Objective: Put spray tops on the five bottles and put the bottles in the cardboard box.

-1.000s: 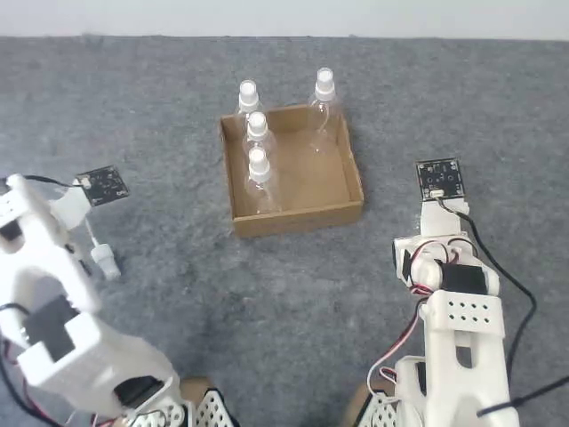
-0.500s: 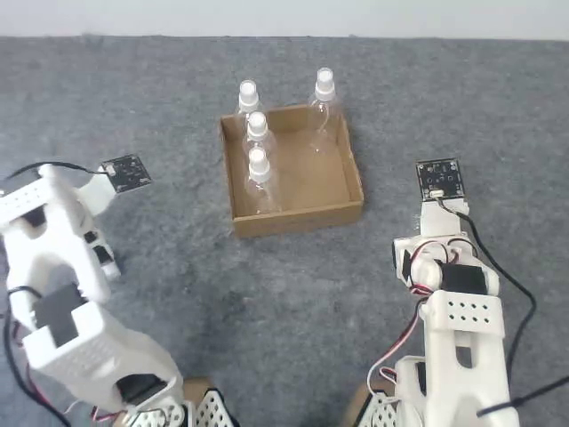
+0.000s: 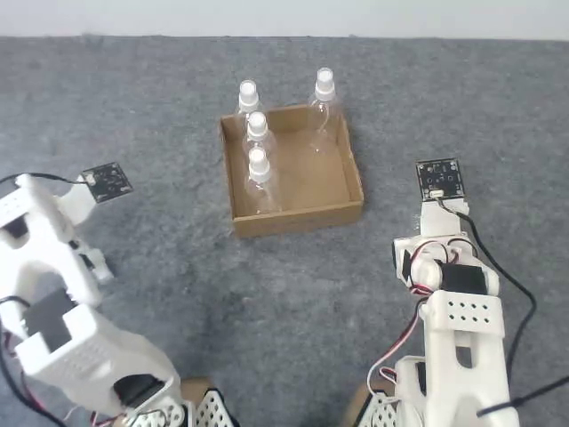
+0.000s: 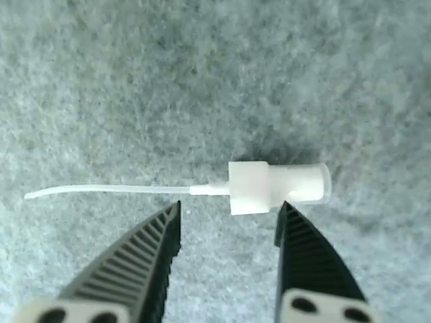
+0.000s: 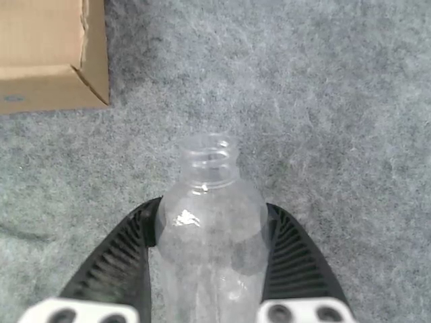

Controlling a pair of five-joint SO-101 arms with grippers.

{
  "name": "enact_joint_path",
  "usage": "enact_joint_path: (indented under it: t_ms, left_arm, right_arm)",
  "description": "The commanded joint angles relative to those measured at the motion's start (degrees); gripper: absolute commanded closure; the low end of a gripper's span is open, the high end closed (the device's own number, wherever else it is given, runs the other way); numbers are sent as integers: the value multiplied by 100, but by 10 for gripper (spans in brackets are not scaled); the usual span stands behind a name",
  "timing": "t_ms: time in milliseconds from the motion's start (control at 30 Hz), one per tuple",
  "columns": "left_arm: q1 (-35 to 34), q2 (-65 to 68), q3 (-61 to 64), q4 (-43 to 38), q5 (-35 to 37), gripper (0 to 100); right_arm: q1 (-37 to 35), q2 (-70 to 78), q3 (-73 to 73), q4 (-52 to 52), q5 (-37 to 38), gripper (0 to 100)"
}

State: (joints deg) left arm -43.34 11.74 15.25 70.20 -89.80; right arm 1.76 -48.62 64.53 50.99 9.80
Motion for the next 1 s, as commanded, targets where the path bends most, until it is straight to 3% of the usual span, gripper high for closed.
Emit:
enact_joint_path:
  t_ms: [0, 300, 467, 733, 967]
  left_arm:
    - [-53, -62, -180, -123, -97, 786]
    - [-9, -88, 980, -1574, -176, 786]
    - [193, -123, 1138, -1609, -141, 786]
    - [791, -123, 1138, -1609, 993, 786]
    - [932, -123, 1103, -1451, 1029, 786]
  right_arm:
    - [31, -154, -26, -145, 0, 957]
    - [31, -154, -26, -145, 0, 957]
    - [31, -154, -26, -145, 0, 957]
    - [31, -154, -26, -145, 9, 957]
    - [31, -154, -26, -163, 9, 957]
